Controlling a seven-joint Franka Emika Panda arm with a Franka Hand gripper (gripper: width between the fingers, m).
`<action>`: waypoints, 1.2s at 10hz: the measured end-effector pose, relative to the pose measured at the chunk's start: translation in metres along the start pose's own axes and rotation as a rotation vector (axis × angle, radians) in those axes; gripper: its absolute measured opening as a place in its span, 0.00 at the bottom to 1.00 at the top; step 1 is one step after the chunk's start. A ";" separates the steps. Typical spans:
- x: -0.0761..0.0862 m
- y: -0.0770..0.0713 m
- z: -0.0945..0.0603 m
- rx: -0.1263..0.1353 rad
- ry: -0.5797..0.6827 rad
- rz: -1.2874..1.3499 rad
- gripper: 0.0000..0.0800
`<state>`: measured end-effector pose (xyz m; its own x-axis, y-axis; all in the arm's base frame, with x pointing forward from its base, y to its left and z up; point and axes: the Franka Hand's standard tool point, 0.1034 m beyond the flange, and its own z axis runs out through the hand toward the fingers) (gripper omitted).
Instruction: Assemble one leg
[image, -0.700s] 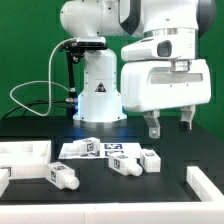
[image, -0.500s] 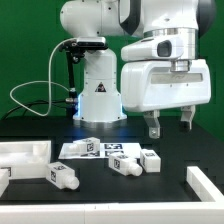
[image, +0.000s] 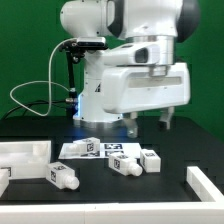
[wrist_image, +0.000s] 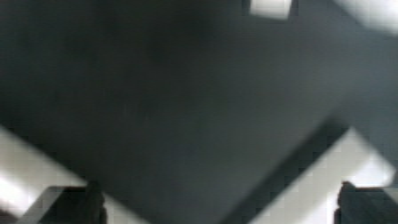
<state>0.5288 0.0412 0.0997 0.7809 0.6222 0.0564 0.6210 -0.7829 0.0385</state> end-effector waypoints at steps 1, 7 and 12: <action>-0.017 -0.001 0.007 -0.003 0.002 0.018 0.81; -0.035 -0.003 0.020 0.015 -0.014 0.033 0.81; -0.070 -0.009 0.069 -0.002 0.032 -0.017 0.81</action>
Offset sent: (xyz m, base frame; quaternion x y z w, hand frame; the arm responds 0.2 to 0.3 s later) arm 0.0000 0.0000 0.0000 0.0000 0.0000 0.0000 1.0000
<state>0.4734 0.0056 0.0266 0.7673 0.6353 0.0873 0.6343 -0.7719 0.0421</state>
